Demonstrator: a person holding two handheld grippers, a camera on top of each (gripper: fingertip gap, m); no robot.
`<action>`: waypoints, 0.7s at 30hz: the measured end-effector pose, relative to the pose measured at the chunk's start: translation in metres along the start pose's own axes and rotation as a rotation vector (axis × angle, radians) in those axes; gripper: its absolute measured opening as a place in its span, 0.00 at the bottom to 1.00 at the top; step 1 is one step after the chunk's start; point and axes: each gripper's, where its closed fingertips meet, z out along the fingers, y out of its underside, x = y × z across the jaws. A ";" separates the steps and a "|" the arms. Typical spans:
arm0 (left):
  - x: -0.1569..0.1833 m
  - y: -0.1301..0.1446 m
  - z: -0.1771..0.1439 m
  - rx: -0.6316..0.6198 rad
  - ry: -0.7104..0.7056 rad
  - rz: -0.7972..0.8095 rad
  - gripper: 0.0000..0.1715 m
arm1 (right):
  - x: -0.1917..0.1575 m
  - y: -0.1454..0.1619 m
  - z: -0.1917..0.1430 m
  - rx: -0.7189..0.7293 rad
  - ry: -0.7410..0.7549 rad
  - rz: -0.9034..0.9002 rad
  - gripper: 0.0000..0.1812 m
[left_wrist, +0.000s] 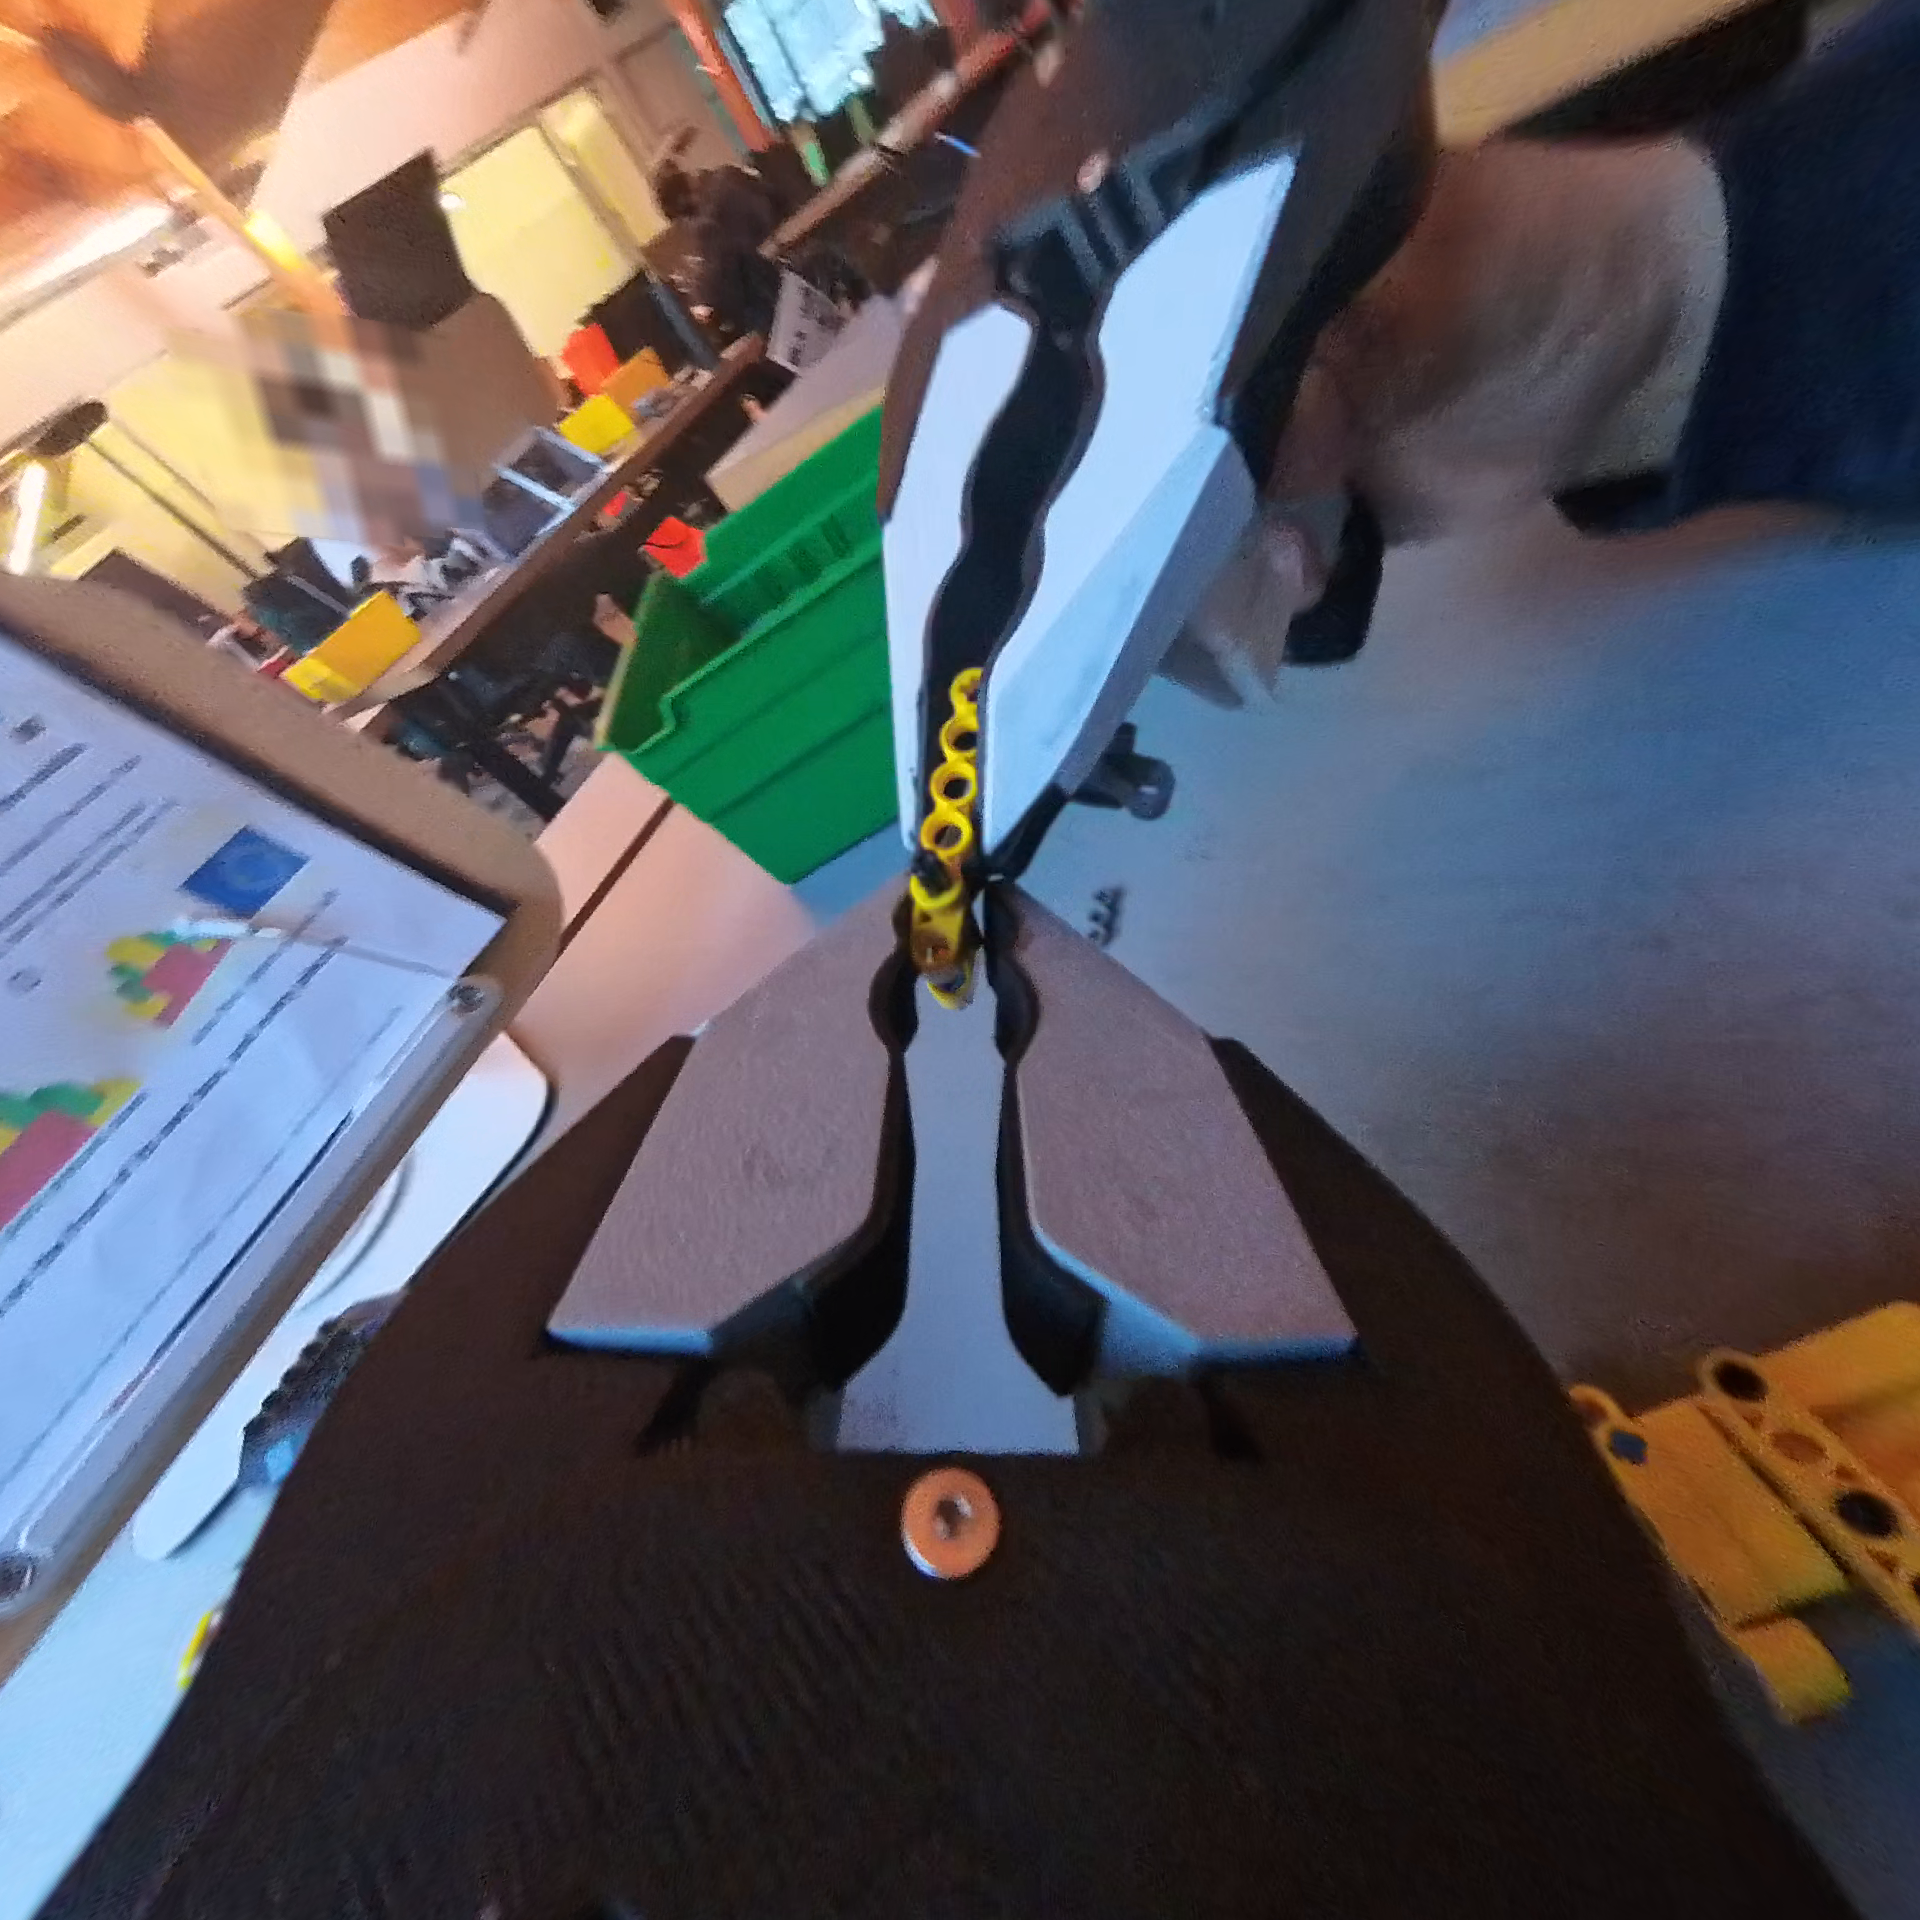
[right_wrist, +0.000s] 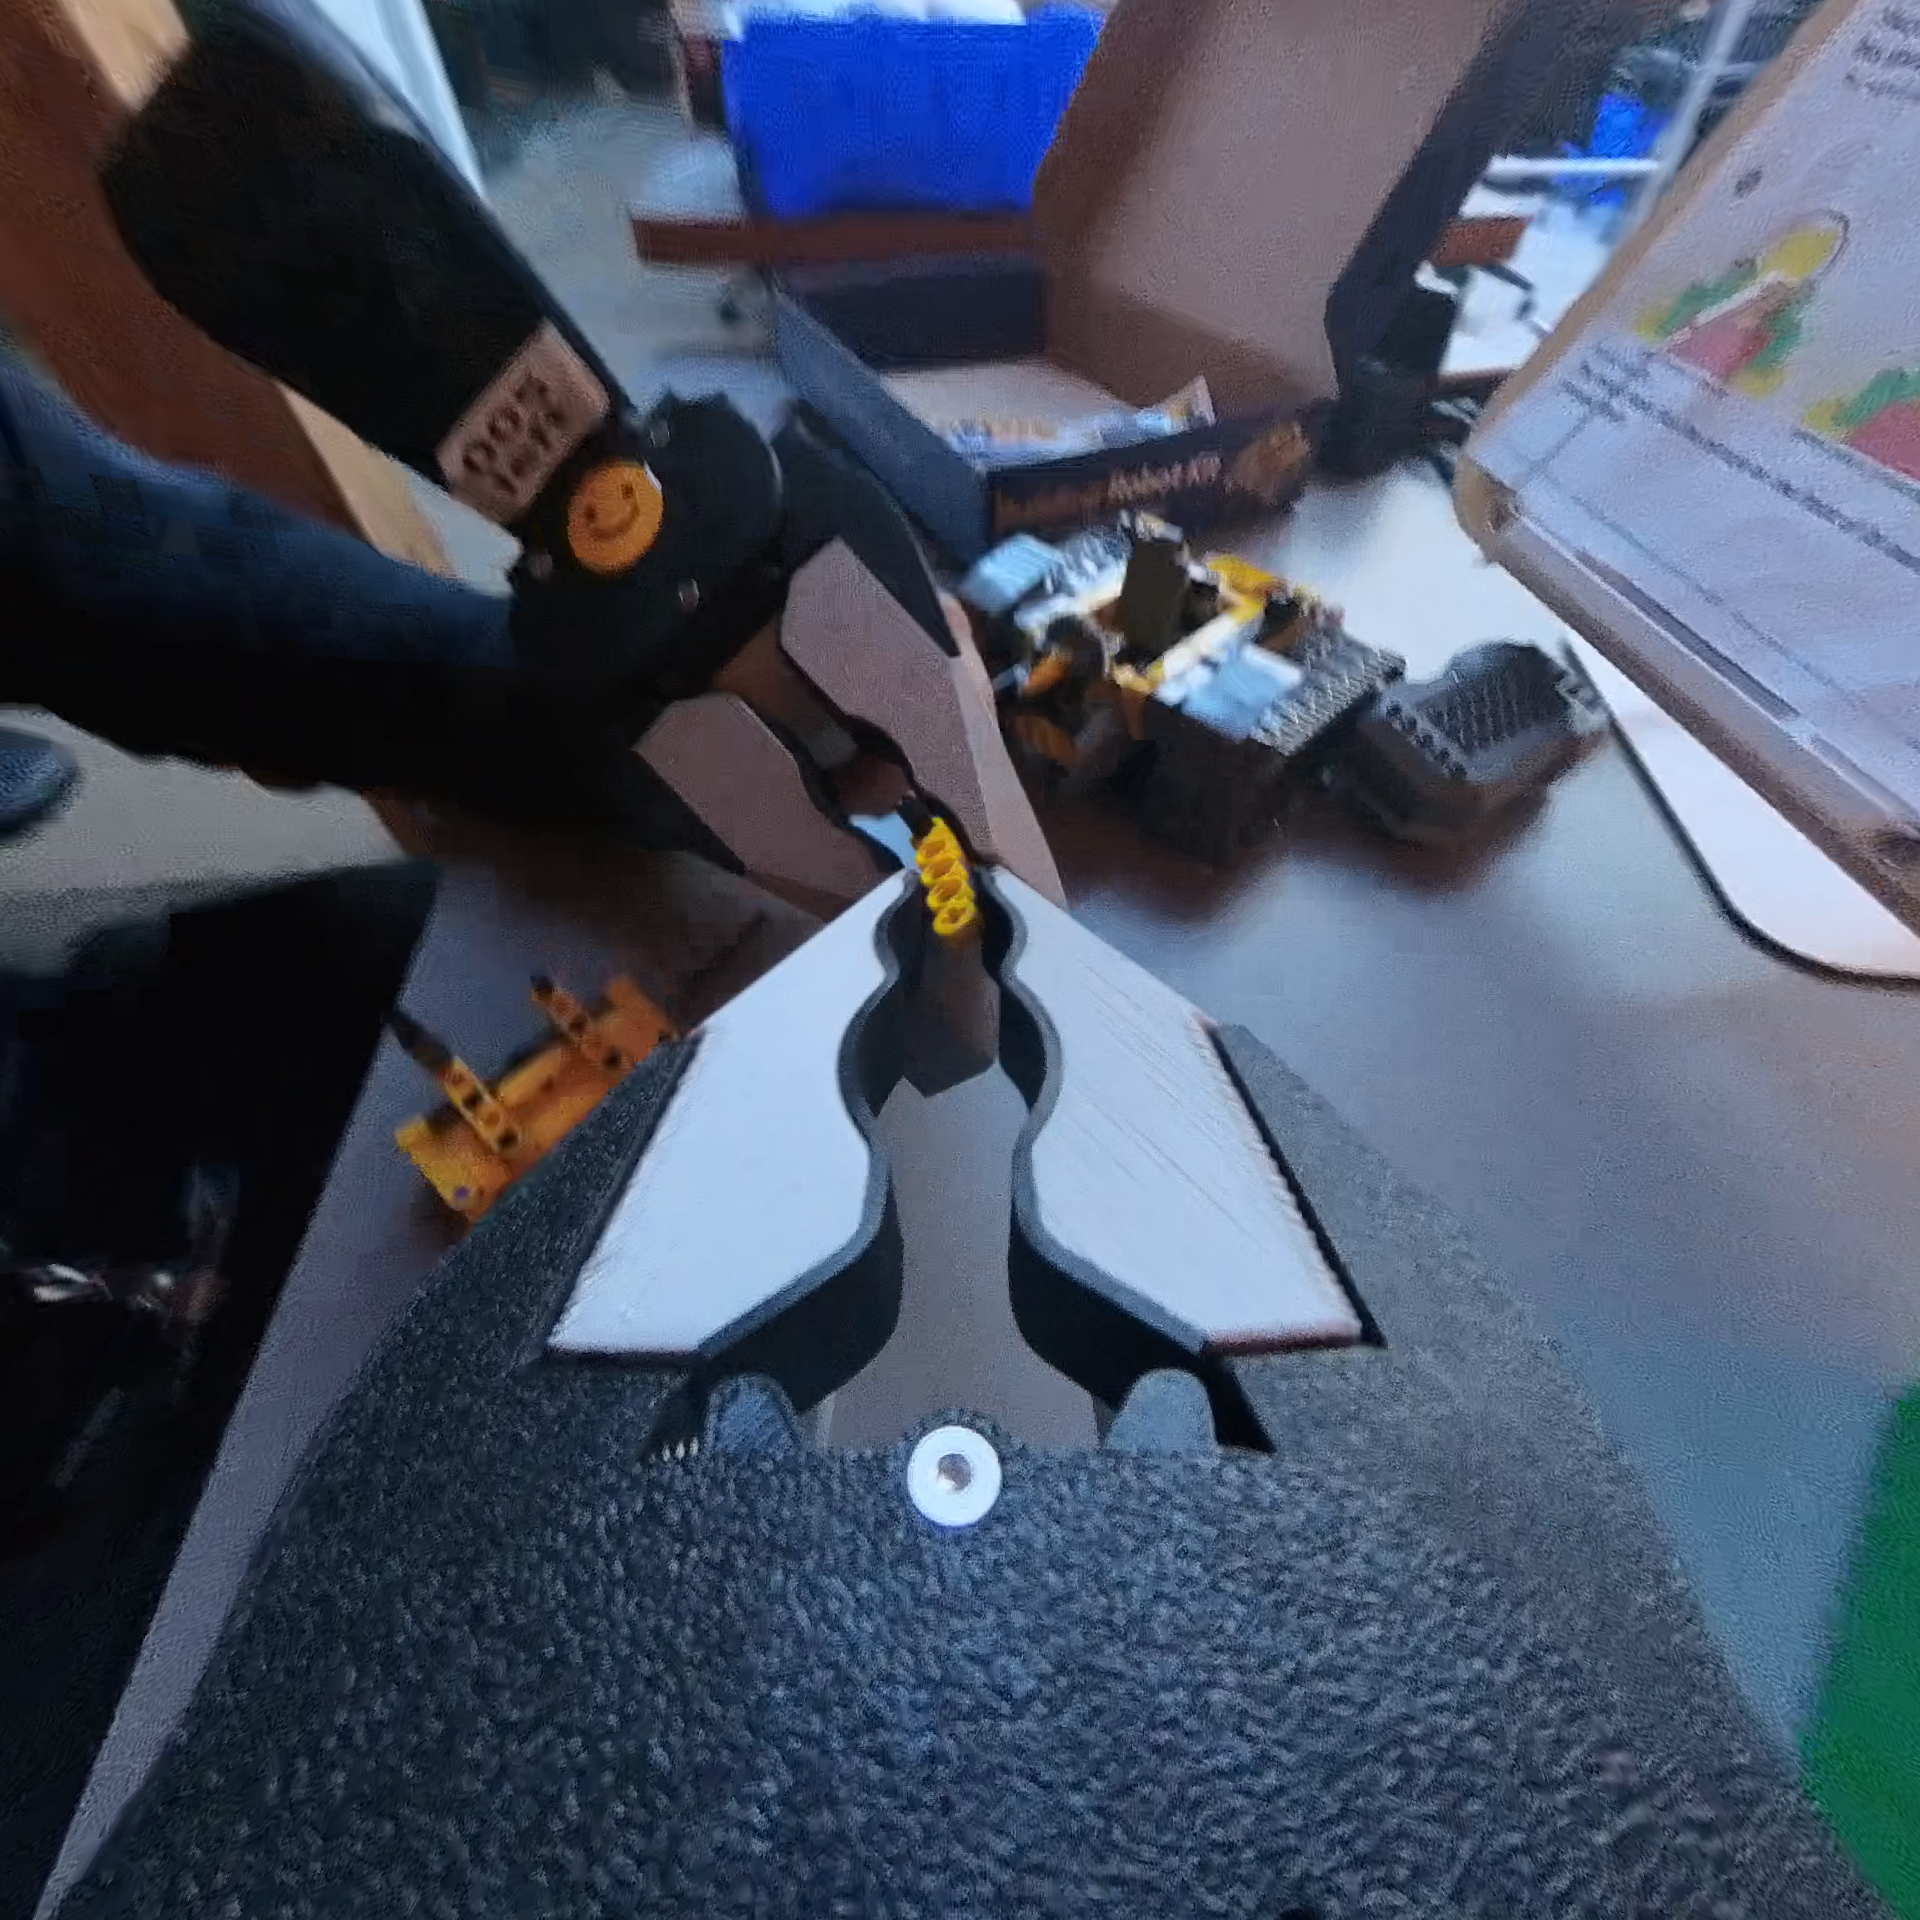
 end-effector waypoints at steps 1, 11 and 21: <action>-0.008 -0.001 -0.003 0.013 -0.020 -0.038 0.05 | 0.004 -0.008 0.004 0.032 -0.038 0.021 0.03; -0.021 0.010 -0.006 0.059 0.046 -0.291 0.17 | 0.025 -0.019 0.011 0.233 -0.016 0.140 0.03; -0.019 -0.004 0.007 0.052 0.350 -0.366 0.36 | 0.046 -0.075 -0.031 0.536 0.020 0.185 0.03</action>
